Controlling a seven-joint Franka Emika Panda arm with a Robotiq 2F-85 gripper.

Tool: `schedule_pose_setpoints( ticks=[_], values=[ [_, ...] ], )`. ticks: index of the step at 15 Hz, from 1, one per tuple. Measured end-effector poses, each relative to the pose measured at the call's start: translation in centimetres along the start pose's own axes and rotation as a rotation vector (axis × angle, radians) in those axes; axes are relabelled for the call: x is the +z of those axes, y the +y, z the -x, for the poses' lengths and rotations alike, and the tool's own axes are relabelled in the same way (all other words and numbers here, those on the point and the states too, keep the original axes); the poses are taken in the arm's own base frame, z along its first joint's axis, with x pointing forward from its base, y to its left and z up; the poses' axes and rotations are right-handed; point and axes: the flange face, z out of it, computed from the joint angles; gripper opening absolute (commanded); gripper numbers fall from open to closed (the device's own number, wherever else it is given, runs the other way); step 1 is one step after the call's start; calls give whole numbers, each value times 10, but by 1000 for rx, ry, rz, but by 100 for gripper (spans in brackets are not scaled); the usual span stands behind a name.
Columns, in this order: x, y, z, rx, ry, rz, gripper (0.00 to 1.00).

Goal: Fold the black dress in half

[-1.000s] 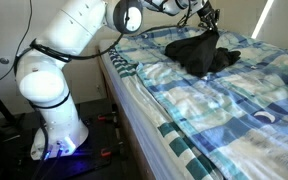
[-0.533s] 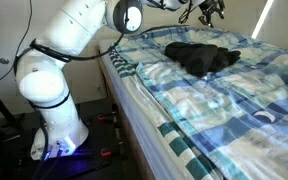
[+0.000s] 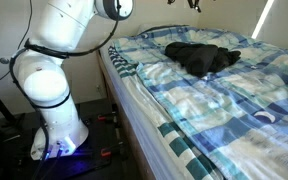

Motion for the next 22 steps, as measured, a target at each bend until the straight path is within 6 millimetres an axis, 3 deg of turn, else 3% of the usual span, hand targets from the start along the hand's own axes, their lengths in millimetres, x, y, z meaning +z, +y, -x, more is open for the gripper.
schedule_pose_setpoints(
  ticks=[4,7,17,22],
  values=[
    [-39,19,11,2,-36,133,100],
    [-48,34,17,-2,-58,239,100],
    [-30,73,15,39,-21,510,100],
    [-15,79,11,46,-16,549,100]
  ],
)
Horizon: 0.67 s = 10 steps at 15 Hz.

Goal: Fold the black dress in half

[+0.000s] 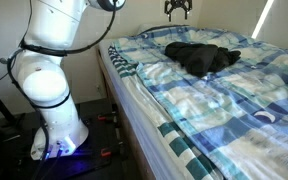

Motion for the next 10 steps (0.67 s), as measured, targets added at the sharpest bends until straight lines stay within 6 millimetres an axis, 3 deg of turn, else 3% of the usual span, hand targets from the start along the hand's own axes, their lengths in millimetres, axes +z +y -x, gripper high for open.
schedule_pose_setpoints(
  ticks=[6,10],
  values=[
    [6,0,5,-10,17,-9,100],
    [30,0,19,-27,6,-21,100]
  ],
)
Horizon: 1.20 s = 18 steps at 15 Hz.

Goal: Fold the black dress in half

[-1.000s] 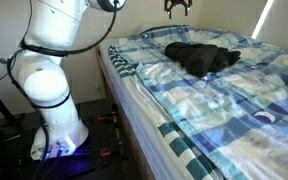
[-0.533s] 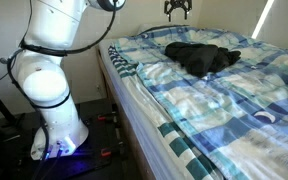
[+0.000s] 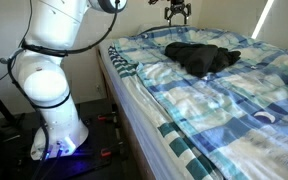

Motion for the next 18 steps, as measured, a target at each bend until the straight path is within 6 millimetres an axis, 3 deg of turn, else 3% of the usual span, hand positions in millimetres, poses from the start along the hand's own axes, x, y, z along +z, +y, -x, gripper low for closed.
schedule_pose_setpoints(
  ticks=[6,10,13,18],
  values=[
    [36,5,5,2,15,8,100],
    [44,27,-5,1,71,51,100],
    [62,41,-18,-6,107,78,100],
    [75,46,-32,0,122,91,100]
  ],
)
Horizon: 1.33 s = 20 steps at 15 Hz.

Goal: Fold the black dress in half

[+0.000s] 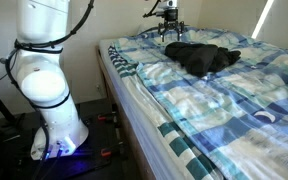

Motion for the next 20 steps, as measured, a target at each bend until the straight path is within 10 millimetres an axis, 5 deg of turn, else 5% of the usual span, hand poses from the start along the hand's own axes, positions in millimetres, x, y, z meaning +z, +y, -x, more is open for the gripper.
schedule_pose_setpoints(
  ticks=[6,15,20],
  values=[
    [18,-9,14,-39,46,-94,100],
    [74,-38,2,105,201,-177,100],
    [81,-37,23,60,172,-280,100]
  ],
)
